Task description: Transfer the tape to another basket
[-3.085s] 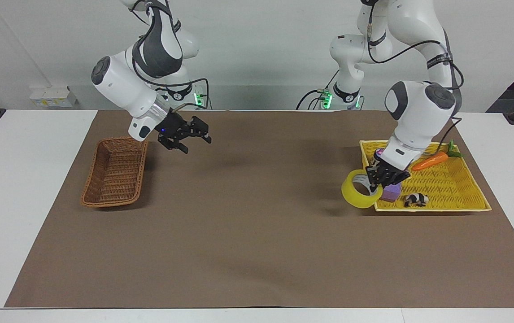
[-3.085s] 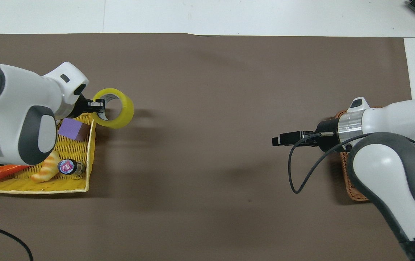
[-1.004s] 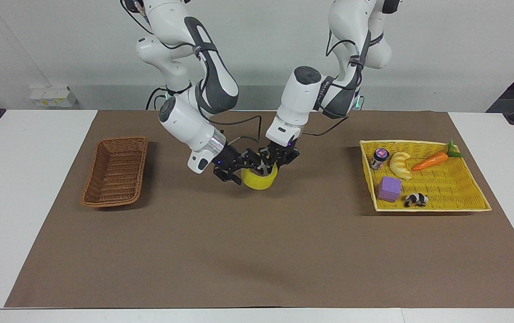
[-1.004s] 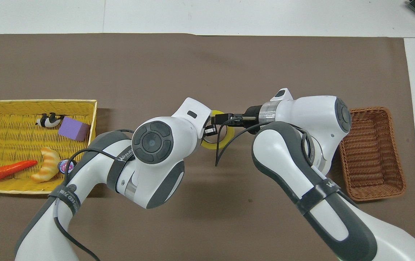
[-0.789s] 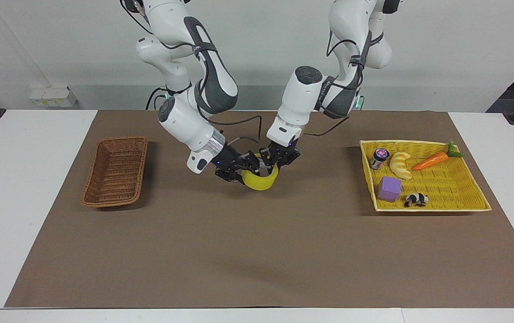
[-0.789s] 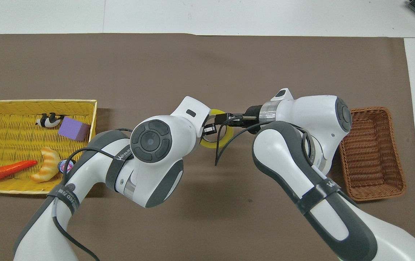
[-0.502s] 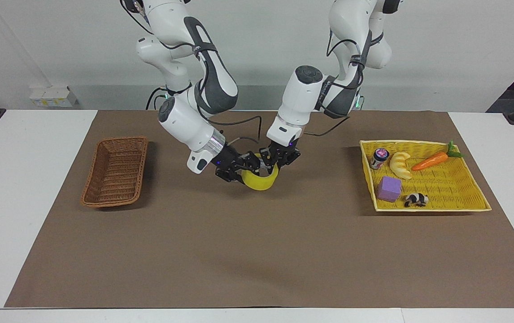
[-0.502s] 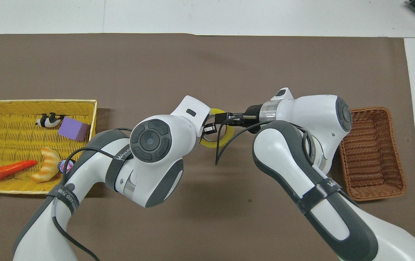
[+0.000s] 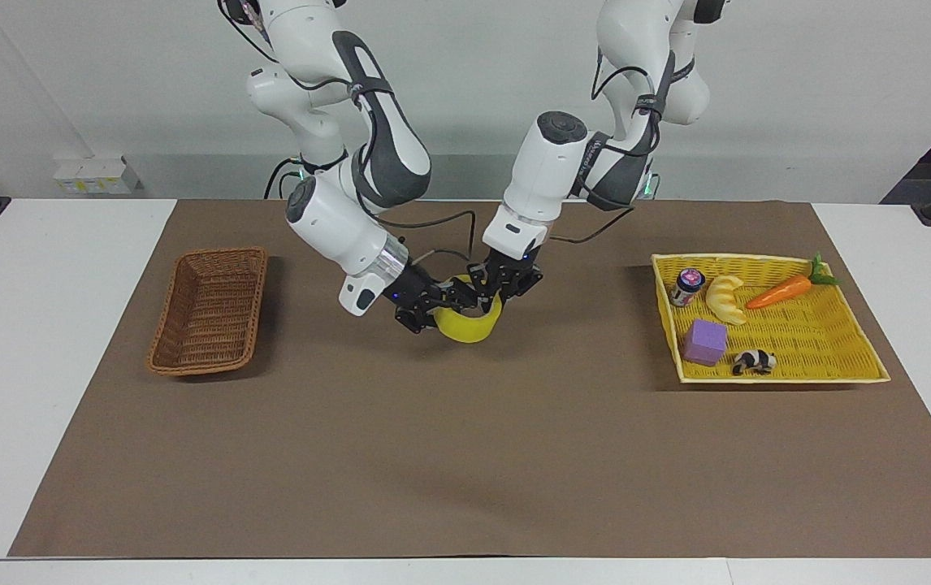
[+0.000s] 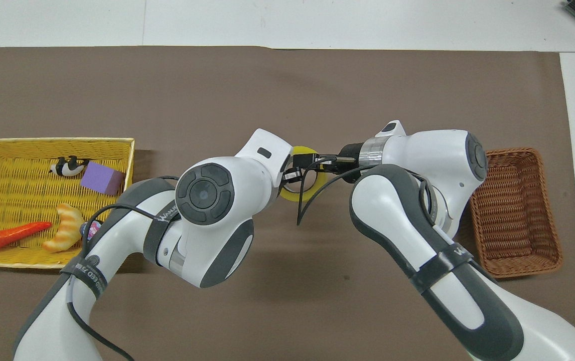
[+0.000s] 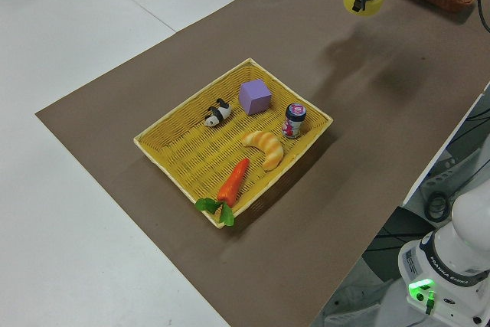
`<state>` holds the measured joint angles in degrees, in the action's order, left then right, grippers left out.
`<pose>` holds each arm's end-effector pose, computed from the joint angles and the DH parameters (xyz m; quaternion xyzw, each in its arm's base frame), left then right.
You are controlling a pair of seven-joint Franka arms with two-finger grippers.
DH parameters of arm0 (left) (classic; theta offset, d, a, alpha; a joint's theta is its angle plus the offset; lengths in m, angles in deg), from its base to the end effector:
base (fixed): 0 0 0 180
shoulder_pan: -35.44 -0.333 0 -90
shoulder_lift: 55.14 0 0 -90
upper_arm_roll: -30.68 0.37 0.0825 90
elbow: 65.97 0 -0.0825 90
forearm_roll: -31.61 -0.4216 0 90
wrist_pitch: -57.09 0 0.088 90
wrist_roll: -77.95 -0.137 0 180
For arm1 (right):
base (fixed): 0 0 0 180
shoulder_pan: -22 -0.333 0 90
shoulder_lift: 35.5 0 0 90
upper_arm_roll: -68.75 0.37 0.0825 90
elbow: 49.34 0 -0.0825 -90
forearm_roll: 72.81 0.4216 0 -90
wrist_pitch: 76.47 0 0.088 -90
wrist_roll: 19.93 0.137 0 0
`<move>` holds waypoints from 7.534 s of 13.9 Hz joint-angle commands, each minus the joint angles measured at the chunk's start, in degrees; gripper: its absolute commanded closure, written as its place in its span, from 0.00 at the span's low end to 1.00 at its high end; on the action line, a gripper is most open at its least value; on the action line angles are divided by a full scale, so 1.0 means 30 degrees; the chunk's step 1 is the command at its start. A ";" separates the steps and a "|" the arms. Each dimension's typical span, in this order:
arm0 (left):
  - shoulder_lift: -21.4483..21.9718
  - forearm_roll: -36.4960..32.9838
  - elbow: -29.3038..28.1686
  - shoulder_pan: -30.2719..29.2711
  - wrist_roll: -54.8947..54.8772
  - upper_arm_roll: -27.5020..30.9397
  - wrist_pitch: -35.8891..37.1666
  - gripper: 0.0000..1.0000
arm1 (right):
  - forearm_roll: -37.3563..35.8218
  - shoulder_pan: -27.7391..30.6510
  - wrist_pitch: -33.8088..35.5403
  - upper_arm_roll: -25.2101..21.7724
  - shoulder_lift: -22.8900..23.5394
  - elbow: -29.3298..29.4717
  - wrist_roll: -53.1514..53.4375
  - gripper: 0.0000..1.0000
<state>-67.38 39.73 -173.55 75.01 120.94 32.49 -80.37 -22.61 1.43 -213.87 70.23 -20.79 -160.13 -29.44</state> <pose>0.5435 -0.4274 0.4354 0.9829 0.0883 0.0829 0.1389 0.6273 0.2763 0.3847 -0.9422 0.0263 -0.0575 0.3291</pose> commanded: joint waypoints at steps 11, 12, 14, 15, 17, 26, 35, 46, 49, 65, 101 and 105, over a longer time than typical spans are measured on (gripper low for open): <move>0.3638 0.0164 -0.0208 -0.4332 -0.6024 0.0479 0.6205 0.00 | -0.0124 0.0262 0.0126 -0.0053 -0.0013 0.0191 0.0707 1.00; 0.3960 0.0135 -0.0237 -0.5068 -0.7402 0.0479 0.6647 0.00 | -0.0182 0.0263 0.0184 -0.0170 -0.0043 0.0162 0.0736 1.00; 0.4226 0.0018 -0.0208 -0.6912 -1.0330 0.0479 0.7410 0.00 | -0.0852 0.0641 0.0650 -0.0200 -0.0218 0.0103 0.1375 1.00; 0.4314 -0.0186 -0.0179 -0.7733 -1.1882 0.0566 0.7442 0.00 | -0.1726 0.0702 0.1031 -0.0258 -0.0277 0.0219 0.2048 1.00; 0.4315 -0.0422 0.0200 -0.9316 -1.4814 0.0597 0.7443 0.00 | -0.3427 0.1197 0.1618 -0.0201 -0.0569 0.0511 0.3396 1.00; 0.3934 -0.2854 0.5763 -1.2867 -1.8958 0.0597 1.2064 0.00 | -0.6797 0.3450 0.6678 -0.0259 -0.2765 0.2003 0.5277 1.00; 0.4576 -0.2795 0.7440 -1.2868 -1.8841 0.0421 1.6086 0.00 | -1.2864 0.5359 1.2251 -0.0288 -0.4495 0.3589 0.5335 1.00; 0.4725 -0.2795 0.7322 -1.2868 -1.8783 0.0421 1.6085 0.00 | -1.6179 0.9252 1.3808 -0.0200 -0.5434 0.2447 0.4667 1.00; 0.4725 -0.2795 0.7322 -1.2868 -1.8783 0.0392 1.6085 0.00 | -1.6295 1.0718 1.3634 -0.0230 -0.5900 0.1659 0.3580 1.00; 0.4725 -0.2795 0.7322 -1.2868 -1.8783 0.0420 1.6085 0.00 | -1.8434 1.3065 0.6812 -0.0171 -0.3884 -0.3527 0.0619 1.00; 0.4725 -0.2795 0.7322 -1.2868 -1.8783 0.0421 1.6085 0.00 | -1.7644 0.7675 1.6703 0.0502 -0.3996 0.8335 0.3989 0.00; 0.4725 -0.2795 0.7322 -1.2868 -1.8783 0.0421 1.6085 0.00 | -1.7174 0.7822 1.6415 0.0473 -0.4701 0.7339 0.3080 0.00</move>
<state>-53.78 32.35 -151.64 37.22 64.75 34.45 -33.09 -75.75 24.08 -164.52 71.46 -33.80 -136.63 -18.19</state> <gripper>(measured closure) 0.000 0.000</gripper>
